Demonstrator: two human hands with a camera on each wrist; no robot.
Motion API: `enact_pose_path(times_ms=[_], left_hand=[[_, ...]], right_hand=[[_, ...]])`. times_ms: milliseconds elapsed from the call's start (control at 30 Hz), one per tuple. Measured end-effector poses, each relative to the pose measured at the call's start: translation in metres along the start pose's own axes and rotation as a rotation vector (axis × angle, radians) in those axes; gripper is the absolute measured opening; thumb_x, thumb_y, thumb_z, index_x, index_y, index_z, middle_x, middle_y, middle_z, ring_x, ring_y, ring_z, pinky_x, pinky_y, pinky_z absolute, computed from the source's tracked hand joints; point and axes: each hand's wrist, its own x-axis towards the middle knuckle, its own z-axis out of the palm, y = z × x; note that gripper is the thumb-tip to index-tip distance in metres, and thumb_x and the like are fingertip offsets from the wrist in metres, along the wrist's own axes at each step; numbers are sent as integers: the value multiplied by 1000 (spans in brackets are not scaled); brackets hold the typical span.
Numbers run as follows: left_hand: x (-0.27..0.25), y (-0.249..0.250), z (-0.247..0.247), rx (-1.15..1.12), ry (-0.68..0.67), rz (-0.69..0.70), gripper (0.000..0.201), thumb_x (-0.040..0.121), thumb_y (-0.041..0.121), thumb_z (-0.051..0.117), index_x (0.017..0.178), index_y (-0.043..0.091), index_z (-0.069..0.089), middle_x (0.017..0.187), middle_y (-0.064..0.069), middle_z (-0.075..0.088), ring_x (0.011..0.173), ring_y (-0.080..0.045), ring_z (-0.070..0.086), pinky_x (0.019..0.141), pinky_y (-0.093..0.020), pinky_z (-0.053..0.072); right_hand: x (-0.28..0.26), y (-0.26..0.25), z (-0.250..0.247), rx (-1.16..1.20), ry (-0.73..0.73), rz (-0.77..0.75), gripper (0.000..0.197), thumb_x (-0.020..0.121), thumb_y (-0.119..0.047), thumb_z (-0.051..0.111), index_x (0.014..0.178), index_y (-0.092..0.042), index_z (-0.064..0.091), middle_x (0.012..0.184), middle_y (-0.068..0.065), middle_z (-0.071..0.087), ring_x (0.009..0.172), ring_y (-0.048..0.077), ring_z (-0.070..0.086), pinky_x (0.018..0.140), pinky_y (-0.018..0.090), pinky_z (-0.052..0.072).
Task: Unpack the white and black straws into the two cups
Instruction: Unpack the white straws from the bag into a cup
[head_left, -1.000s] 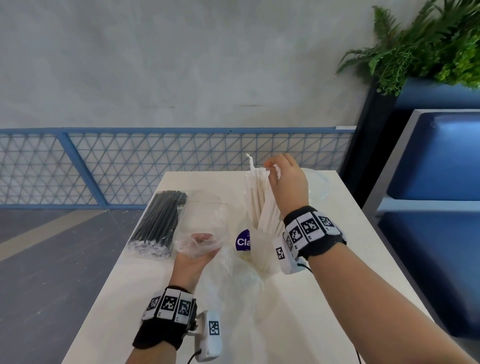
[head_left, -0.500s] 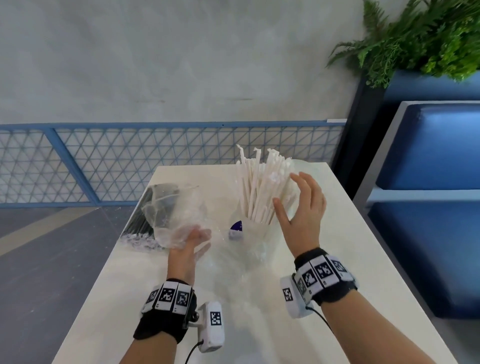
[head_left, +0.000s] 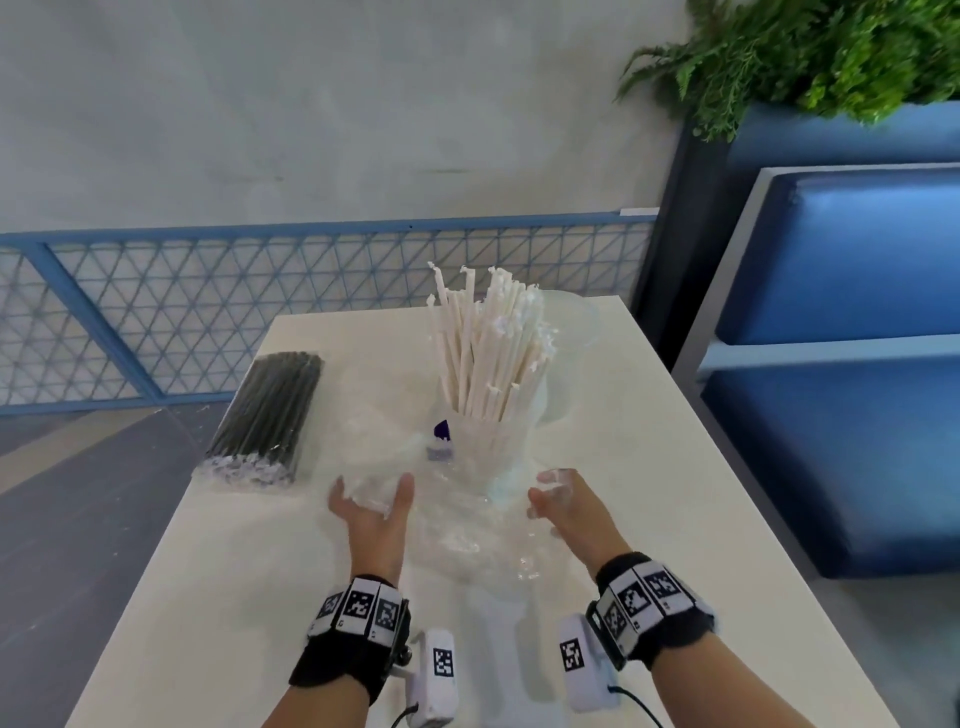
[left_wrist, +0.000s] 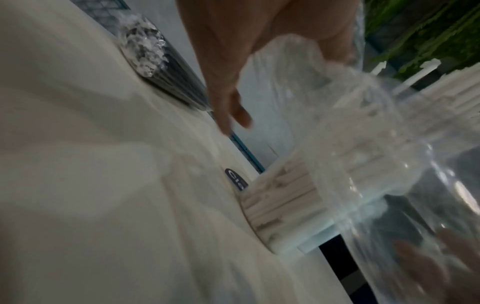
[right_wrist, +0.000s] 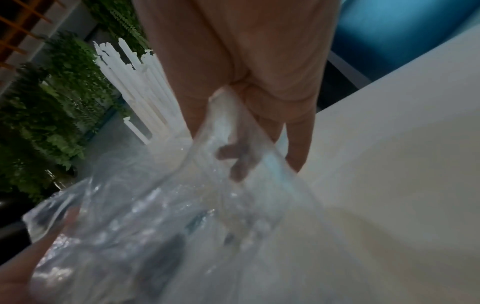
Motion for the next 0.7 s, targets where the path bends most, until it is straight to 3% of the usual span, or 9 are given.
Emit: enact_pose_path(times_ms=[33, 100, 167, 200, 267, 367, 467, 600, 700], left_hand=[[0, -1, -1, 86, 96, 103, 97, 72, 22, 77, 142, 13, 10, 139, -12, 28, 123, -32, 42, 105, -45, 38], [2, -3, -4, 326, 216, 387, 105, 62, 15, 84, 140, 11, 14, 143, -17, 20, 126, -36, 33, 104, -48, 36], [2, 0, -3, 657, 161, 615, 91, 60, 20, 85, 133, 10, 32, 137, -15, 37, 123, -35, 39, 101, -47, 34], [2, 1, 1, 790, 84, 640, 79, 63, 26, 83, 128, 12, 40, 128, -10, 49, 116, -30, 48, 99, -45, 34], [1, 3, 11, 863, -115, 464, 58, 73, 42, 73, 118, 16, 47, 105, 2, 61, 94, -22, 60, 94, -40, 39], [2, 2, 24, 719, -253, 107, 41, 84, 49, 57, 101, 12, 52, 85, -2, 61, 75, -23, 61, 72, -32, 46], [7, -9, 31, 816, -306, 146, 23, 85, 33, 62, 76, 16, 50, 70, -2, 58, 68, -22, 57, 59, -26, 39], [16, -22, 34, 747, -190, 175, 20, 86, 14, 59, 76, 19, 43, 67, -4, 54, 67, -30, 57, 61, -29, 41], [23, -26, 35, 639, -91, 103, 13, 88, 10, 56, 84, 10, 44, 71, -12, 57, 52, -26, 56, 59, -31, 44]], right_hand=[[1, 3, -5, -30, 9, -2, 36, 85, -37, 59, 112, -15, 49, 82, 0, 68, 85, 14, 62, 86, 35, 45], [0, 9, -16, -98, -21, -10, 24, 90, -30, 57, 108, -17, 47, 77, -1, 67, 74, 9, 58, 75, 26, 43], [0, 14, -27, -166, -59, -10, 21, 90, -28, 56, 106, -17, 47, 75, -2, 65, 70, 4, 55, 68, 17, 38], [0, 17, -31, -200, -74, -11, 20, 90, -27, 57, 105, -17, 47, 73, -3, 64, 72, 5, 56, 67, 14, 36], [1, 19, -38, -275, -116, -24, 19, 90, -27, 57, 104, -18, 47, 69, -8, 63, 77, 7, 55, 67, 9, 33], [2, 22, -47, -354, -190, -39, 19, 89, -30, 59, 101, -22, 47, 68, -11, 62, 73, 1, 55, 66, 9, 33], [3, 25, -60, -390, -200, -39, 18, 88, -31, 60, 100, -23, 48, 68, -12, 62, 70, -1, 54, 66, 10, 34], [7, 33, -84, -388, -137, 15, 15, 90, -29, 57, 98, -20, 49, 69, -9, 61, 66, 2, 56, 63, 16, 36], [10, 42, -102, -375, -15, 94, 19, 90, -27, 57, 102, -14, 49, 72, -6, 57, 62, 8, 54, 60, 19, 37]])
